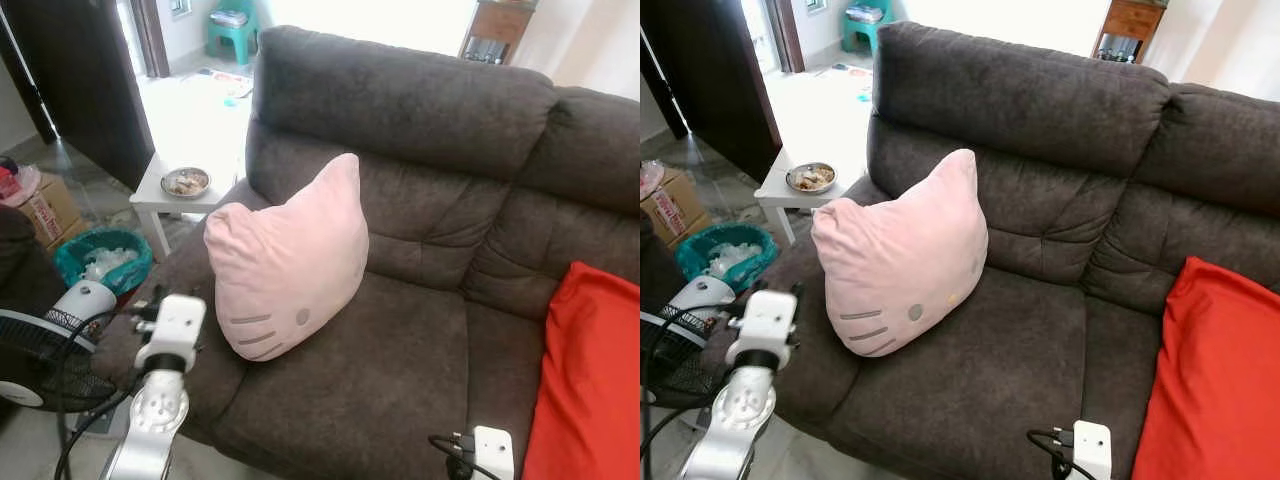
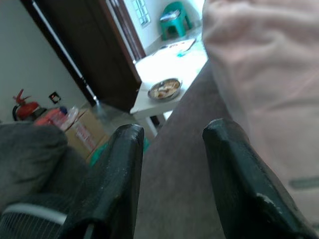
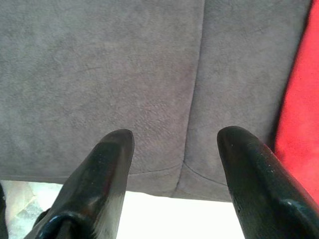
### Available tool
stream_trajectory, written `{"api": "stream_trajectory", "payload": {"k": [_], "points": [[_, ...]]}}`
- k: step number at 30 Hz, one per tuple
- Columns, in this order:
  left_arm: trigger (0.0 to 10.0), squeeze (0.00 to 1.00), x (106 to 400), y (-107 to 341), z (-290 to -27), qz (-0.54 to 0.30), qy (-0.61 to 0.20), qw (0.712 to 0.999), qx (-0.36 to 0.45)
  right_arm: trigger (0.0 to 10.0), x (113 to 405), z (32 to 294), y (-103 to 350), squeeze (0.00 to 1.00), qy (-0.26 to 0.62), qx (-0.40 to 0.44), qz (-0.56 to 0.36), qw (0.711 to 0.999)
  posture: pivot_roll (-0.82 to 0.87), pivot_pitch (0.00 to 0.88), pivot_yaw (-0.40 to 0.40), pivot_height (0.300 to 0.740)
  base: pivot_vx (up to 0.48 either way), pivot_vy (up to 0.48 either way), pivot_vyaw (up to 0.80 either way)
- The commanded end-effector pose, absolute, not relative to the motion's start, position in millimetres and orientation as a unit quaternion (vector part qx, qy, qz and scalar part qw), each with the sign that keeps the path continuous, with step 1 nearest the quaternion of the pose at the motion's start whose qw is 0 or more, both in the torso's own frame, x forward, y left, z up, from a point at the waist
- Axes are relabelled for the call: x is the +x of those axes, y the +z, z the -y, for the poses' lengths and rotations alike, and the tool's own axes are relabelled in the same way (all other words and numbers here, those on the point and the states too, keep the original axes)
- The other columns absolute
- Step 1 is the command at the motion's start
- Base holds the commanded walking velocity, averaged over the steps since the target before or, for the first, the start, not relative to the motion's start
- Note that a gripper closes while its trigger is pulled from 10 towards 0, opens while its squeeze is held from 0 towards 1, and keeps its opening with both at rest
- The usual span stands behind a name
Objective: Move the pillow to the sofa from floor
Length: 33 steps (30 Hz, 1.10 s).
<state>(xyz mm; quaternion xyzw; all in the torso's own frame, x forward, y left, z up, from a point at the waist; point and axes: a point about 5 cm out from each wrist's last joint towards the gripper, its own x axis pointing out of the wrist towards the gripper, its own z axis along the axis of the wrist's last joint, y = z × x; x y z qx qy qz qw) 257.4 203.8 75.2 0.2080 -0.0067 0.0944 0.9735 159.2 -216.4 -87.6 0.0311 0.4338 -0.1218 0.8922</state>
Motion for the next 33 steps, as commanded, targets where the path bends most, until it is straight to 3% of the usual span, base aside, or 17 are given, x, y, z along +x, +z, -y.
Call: {"api": "stream_trajectory", "payload": {"k": [1,33], "points": [[10.0,0.00,255.6,75.0,-202.0,0.011,0.092,0.974,0.207,10.0,154.8,220.5,-88.5,0.00,-0.132,0.037,-0.435,0.890,0.18,0.005,-0.096,0.740,0.000,0.000,0.00],[10.0,0.00,252.7,61.9,-187.7,-0.010,0.015,0.982,0.190,10.0,153.3,200.0,-92.3,0.00,-0.100,0.076,-0.434,0.892,0.15,0.000,-0.026,0.740,-0.008,0.000,0.00]]}}
